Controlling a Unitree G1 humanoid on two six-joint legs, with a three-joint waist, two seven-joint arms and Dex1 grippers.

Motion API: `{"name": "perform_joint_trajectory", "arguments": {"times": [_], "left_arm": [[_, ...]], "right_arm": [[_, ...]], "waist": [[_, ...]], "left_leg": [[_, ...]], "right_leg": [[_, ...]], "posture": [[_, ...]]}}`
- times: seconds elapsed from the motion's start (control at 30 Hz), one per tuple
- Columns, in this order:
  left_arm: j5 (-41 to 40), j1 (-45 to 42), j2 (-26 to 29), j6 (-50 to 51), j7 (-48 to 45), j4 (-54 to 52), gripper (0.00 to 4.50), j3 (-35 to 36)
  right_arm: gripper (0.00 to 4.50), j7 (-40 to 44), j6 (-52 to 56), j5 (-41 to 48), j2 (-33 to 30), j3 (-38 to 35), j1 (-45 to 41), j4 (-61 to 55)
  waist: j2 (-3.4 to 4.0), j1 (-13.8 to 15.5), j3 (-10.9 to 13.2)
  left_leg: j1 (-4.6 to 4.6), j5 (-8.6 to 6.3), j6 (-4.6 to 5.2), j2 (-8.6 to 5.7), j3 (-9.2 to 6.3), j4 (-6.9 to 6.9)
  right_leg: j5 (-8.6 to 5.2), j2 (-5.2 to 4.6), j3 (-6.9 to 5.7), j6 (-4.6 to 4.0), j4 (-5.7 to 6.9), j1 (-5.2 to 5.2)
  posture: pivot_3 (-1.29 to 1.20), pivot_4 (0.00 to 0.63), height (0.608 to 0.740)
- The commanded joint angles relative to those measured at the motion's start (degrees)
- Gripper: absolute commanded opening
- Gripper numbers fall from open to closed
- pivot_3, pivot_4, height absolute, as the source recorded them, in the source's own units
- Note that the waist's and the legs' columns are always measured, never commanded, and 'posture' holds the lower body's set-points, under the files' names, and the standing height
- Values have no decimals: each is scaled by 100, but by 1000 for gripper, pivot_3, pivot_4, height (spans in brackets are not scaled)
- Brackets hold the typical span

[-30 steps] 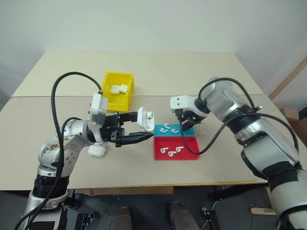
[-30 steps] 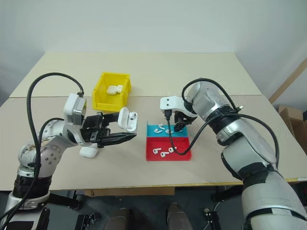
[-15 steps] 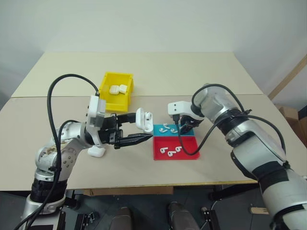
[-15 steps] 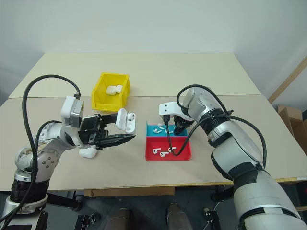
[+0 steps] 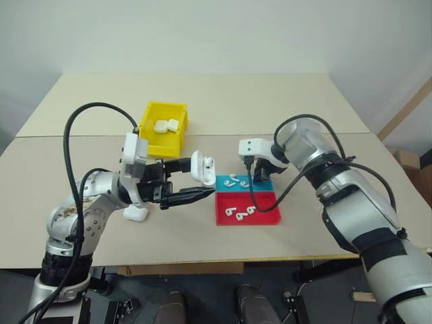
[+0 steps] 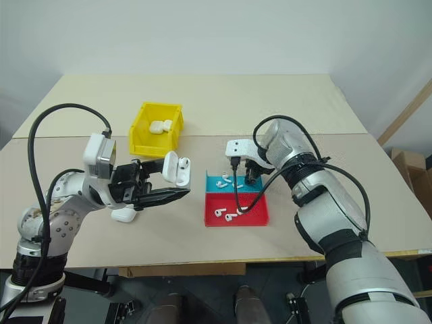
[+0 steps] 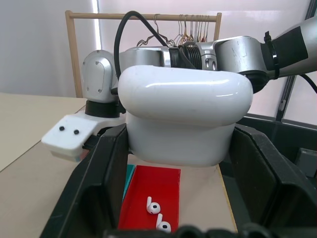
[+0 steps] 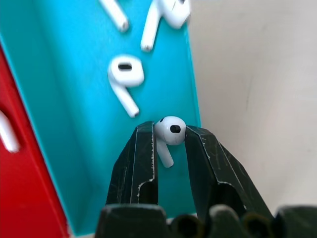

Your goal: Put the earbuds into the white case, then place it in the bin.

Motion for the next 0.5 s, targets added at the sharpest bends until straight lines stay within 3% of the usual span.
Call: {"name": "perform_joint_trajectory", "arguments": {"times": [0.03,0.17,0.23,0.33,0.5], "left_arm": [[-153,-149,78,-18,-95,-21,2774,103],[-166,-276,113,-34,-227,201,2774,122],[-147,-385,124,-60,-332,392,2774,119],[-87,-588,103,-107,-506,720,2774,71],[33,-925,-69,-171,-679,1169,2774,-89]], "right_arm": [[633,201,1081,640,-461,-899,78,-1191],[633,-15,2454,1600,-824,-2150,590,-2887],[633,-408,3157,2212,-705,-3229,945,-3826],[633,-900,3944,3271,-212,-4688,1512,-5242],[633,-1764,4624,4698,865,-5597,1980,-7109]], "waist": [[4,20,2],[8,53,5],[8,66,5],[9,87,5],[15,75,4]], "left_leg": [[-3,0,0,0,-4,0],[-5,0,0,-1,-15,0],[-5,0,0,0,-22,0],[-8,0,1,-1,-30,0],[-7,1,1,0,-34,0]], "right_leg": [[0,-1,-3,0,-1,0],[0,-1,-15,0,-3,3],[-1,-1,-23,0,-3,6],[-1,1,-31,-1,-1,9],[-1,3,-35,-1,1,7]], "posture": [[0,150,740],[0,150,740],[0,150,740],[0,150,740],[0,150,740]]}}
